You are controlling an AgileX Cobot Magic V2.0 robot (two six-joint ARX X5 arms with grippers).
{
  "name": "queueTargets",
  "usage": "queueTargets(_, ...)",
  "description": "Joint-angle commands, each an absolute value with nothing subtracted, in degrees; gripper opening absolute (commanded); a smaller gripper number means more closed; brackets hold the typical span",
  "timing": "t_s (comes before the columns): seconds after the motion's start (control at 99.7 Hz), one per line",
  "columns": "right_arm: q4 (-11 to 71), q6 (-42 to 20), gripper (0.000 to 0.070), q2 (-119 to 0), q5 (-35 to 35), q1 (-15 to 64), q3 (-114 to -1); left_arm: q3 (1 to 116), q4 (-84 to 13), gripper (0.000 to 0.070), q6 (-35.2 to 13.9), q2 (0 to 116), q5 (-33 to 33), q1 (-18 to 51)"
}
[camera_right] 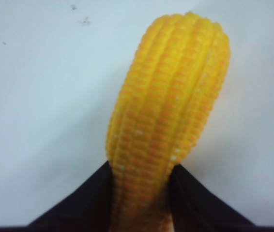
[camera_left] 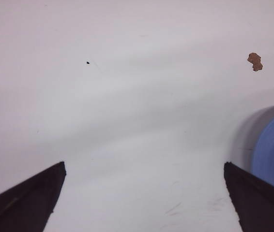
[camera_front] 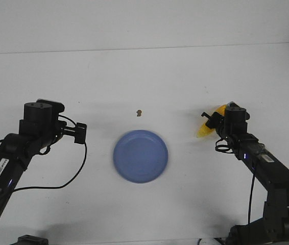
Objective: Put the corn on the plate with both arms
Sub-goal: 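Carry the corn with the right gripper over the blue plate, then lower the corn onto the plate and open the right gripper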
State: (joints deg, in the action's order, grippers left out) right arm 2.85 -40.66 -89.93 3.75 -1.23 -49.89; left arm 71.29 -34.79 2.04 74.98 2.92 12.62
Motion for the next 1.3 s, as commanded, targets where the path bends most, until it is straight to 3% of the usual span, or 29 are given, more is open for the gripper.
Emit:
queueTargets(0.0, 2.5, -38.9, 0.0110, -89.9, 4.2, -1.2, -51.0, 71.8, -34.6, 0.0700, 1.9, 75.7, 3.0, 12.8)
queueTargets(0.13, 2.7, -35.6, 0.0110, -86.0, 7.0, -1.0, -51.0, 71.8, -34.6, 0.0700, 1.9, 75.7, 3.0, 12.8)
queueTargets(0.351, 7.0, -32.6, 0.0111, -74.8, 21.9, 2.5, -51.0, 71.8, -34.6, 0.0700, 1.9, 75.7, 3.0, 12.8)
queueTargets(0.411, 9.1, -31.8, 0.0112, -72.2, 23.2, 4.3, -51.0, 71.8, -34.6, 0.0700, 1.9, 75.7, 3.0, 12.8)
queueTargets(0.552, 14.1, -30.0, 0.0137, -68.7, 21.6, 11.6, -51.0, 71.8, -34.6, 0.0700, 1.9, 75.7, 3.0, 12.8)
queueTargets(0.672, 15.6, -29.7, 0.0149, -69.1, 15.9, 18.9, -51.0, 71.8, -34.6, 0.0700, 1.8, 75.7, 3.0, 12.8)
queueTargets(0.862, 11.4, -30.7, 0.0149, -74.1, 11.5, 28.5, -51.0, 71.8, -34.7, 0.0700, 1.7, 75.7, 3.0, 12.8)
queueTargets(1.123, 6.0, -34.1, 0.0155, -83.7, 11.6, 32.4, -51.0, 71.8, -35.0, 0.0700, 1.7, 75.7, 3.0, 12.8)
queueTargets(1.294, 6.4, -34.7, 0.0334, -87.2, 12.0, 33.4, -51.0, 71.8, -35.0, 0.0700, 1.7, 75.7, 3.0, 12.8)
